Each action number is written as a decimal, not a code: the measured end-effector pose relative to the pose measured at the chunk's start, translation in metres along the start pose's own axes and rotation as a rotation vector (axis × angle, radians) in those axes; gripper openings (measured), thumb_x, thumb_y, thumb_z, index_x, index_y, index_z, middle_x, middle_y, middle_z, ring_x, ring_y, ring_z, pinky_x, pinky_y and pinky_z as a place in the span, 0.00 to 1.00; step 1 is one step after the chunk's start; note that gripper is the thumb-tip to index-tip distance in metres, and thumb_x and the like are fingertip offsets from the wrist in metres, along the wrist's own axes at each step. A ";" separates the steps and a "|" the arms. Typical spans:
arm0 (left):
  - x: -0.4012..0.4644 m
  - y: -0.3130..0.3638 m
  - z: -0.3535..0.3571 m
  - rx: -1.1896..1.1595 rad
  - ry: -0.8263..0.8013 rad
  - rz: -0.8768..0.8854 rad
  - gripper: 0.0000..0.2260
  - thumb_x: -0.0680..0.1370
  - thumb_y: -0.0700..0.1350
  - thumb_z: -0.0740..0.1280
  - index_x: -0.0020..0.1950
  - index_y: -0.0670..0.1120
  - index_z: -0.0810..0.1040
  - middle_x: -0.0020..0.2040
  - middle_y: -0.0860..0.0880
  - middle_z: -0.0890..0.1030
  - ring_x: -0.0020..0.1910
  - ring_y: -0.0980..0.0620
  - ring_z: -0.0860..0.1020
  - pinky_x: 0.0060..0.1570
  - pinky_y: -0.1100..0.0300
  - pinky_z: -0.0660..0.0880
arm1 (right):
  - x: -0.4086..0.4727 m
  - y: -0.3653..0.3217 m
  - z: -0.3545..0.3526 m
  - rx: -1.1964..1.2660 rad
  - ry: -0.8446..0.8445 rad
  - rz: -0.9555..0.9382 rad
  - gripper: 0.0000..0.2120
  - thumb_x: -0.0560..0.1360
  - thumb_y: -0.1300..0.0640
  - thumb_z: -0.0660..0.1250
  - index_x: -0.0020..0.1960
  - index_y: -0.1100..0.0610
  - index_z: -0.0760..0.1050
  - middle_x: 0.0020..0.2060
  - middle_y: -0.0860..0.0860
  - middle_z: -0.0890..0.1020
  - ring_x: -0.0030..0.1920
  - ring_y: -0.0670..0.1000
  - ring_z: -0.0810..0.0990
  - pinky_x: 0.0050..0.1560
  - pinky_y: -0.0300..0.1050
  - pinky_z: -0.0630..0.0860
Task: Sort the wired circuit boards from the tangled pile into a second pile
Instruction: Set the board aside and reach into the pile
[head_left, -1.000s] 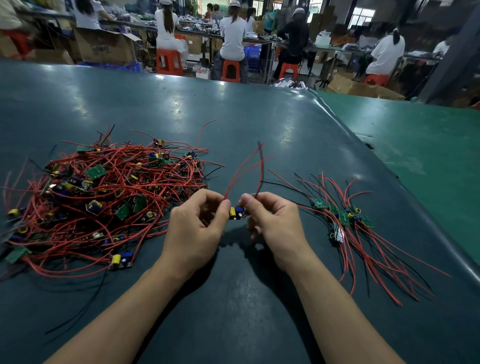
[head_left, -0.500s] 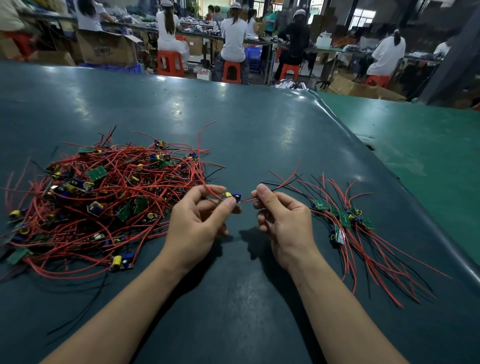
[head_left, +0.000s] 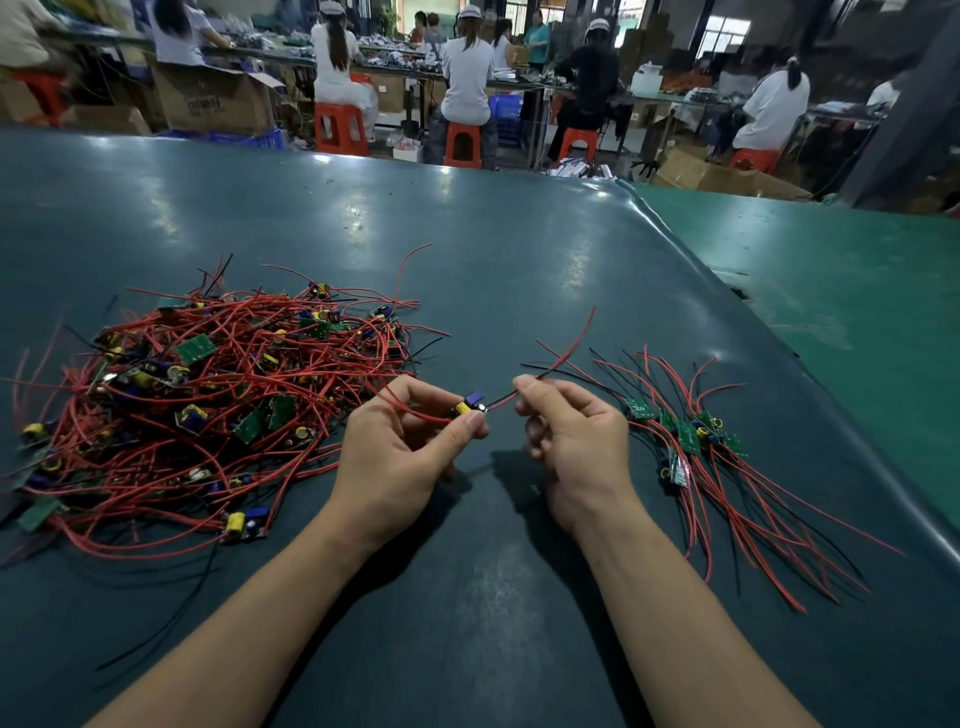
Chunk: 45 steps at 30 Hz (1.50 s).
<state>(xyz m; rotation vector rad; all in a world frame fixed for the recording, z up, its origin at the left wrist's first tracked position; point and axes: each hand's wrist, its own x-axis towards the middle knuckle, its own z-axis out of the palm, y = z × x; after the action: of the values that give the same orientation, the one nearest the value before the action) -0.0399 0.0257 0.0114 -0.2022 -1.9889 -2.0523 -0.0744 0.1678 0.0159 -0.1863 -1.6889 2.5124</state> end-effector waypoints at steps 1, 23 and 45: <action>-0.001 0.000 0.001 -0.010 -0.005 -0.002 0.06 0.73 0.35 0.73 0.44 0.40 0.77 0.38 0.43 0.86 0.28 0.58 0.79 0.29 0.68 0.72 | 0.002 -0.001 -0.002 0.025 0.031 -0.010 0.08 0.73 0.65 0.72 0.35 0.60 0.79 0.27 0.51 0.78 0.22 0.44 0.67 0.21 0.35 0.62; -0.006 0.005 0.001 -0.071 0.000 0.010 0.08 0.72 0.33 0.74 0.38 0.40 0.75 0.34 0.44 0.85 0.24 0.58 0.77 0.26 0.69 0.70 | 0.017 -0.010 -0.021 0.210 0.456 -0.153 0.13 0.75 0.64 0.71 0.33 0.57 0.73 0.23 0.48 0.75 0.19 0.44 0.64 0.20 0.34 0.58; -0.004 0.006 -0.002 -0.105 -0.008 0.009 0.08 0.69 0.41 0.74 0.40 0.41 0.75 0.35 0.44 0.85 0.23 0.60 0.75 0.25 0.71 0.68 | 0.004 -0.011 -0.016 -0.098 -0.132 0.018 0.10 0.77 0.56 0.69 0.38 0.57 0.82 0.27 0.49 0.78 0.22 0.44 0.69 0.20 0.34 0.62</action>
<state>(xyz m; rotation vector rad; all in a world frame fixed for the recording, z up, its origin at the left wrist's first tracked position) -0.0340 0.0245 0.0161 -0.2405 -1.8827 -2.1551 -0.0759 0.1876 0.0199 -0.0450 -1.8686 2.5073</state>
